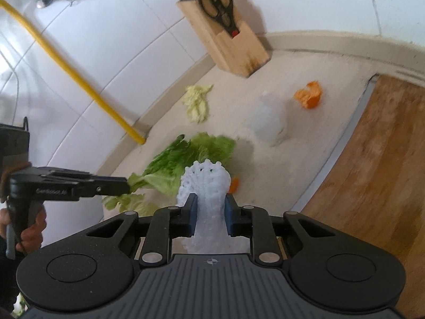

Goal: Collect trash
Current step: 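Grasp the white foam net with the right tool, then grasp the pale cabbage leaves with the left tool while the right tool holds the net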

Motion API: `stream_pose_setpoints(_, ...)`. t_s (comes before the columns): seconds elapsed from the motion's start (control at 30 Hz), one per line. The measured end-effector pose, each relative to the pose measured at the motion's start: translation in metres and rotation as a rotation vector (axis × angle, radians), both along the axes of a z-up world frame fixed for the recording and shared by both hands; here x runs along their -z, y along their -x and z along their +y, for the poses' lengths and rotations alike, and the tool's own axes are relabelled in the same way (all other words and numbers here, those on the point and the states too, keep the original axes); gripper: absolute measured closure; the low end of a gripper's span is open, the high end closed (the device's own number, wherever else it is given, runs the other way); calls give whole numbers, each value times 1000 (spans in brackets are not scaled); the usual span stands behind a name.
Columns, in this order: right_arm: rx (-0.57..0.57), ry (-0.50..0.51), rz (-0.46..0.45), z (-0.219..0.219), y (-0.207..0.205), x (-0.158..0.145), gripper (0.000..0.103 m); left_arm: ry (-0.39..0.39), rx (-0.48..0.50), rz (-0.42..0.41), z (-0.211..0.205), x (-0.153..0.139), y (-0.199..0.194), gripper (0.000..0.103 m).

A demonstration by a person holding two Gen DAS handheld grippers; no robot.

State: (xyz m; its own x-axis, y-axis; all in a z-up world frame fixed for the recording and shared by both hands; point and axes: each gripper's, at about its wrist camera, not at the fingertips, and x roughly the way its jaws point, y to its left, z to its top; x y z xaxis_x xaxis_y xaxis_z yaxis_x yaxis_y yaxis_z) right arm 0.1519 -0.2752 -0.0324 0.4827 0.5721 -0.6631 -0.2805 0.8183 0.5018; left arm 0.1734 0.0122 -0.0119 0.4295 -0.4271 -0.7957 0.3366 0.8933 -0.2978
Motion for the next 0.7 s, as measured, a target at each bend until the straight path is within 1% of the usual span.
stream_pose_setpoints(0.07,-22,9,18,7,1,6,75,-53,-15,-10,0,9,11,93)
stream_pose_setpoints(0.1,-27,25,22,11,2,8,75,-85,-19,-24,-2,13,14,90)
stream_pose_setpoints(0.13,-33,44,25,15,2,11,71,-118,-25,-35,-5,16,15,89)
stream_pose_setpoints(0.17,-45,58,28,18,2,11,69,-129,-26,-43,-7,18,16,86)
stream_pose_setpoints(0.2,-49,70,24,21,4,11,66,-131,-23,-58,-9,18,16,81)
stream_pose_setpoints(0.23,-49,83,15,23,5,11,58,-135,-21,-81,-10,17,15,78)
stream_pose_setpoints(0.27,-57,103,2,26,5,10,47,-150,-14,-120,-12,15,15,69)
stream_pose_setpoints(0.3,-62,117,-9,28,7,9,45,-177,2,-168,-15,12,15,59)
stream_pose_setpoints(0.33,-65,128,-17,29,7,8,44,-210,30,-223,-19,10,15,53)
stream_pose_setpoints(0.37,-75,136,-16,31,7,8,43,-257,79,-284,-26,10,14,44)
stream_pose_setpoints(0.4,-81,142,-13,32,6,9,43,-292,120,-322,-31,11,12,40)
stream_pose_setpoints(0.43,-84,146,-10,33,6,10,41,-320,176,-348,-37,13,10,38)
stream_pose_setpoints(0.47,-92,151,-6,35,7,12,39,-348,251,-357,-44,17,6,37)
stream_pose_setpoints(0.53,-107,156,1,38,8,14,39,-399,355,-343,-56,27,-2,36)
stream_pose_setpoints(0.63,-124,156,0,40,9,14,38,-447,456,-312,-64,42,-11,36)
stream_pose_setpoints(0.7,-128,146,3,40,7,14,36,-440,487,-289,-63,47,-21,36)
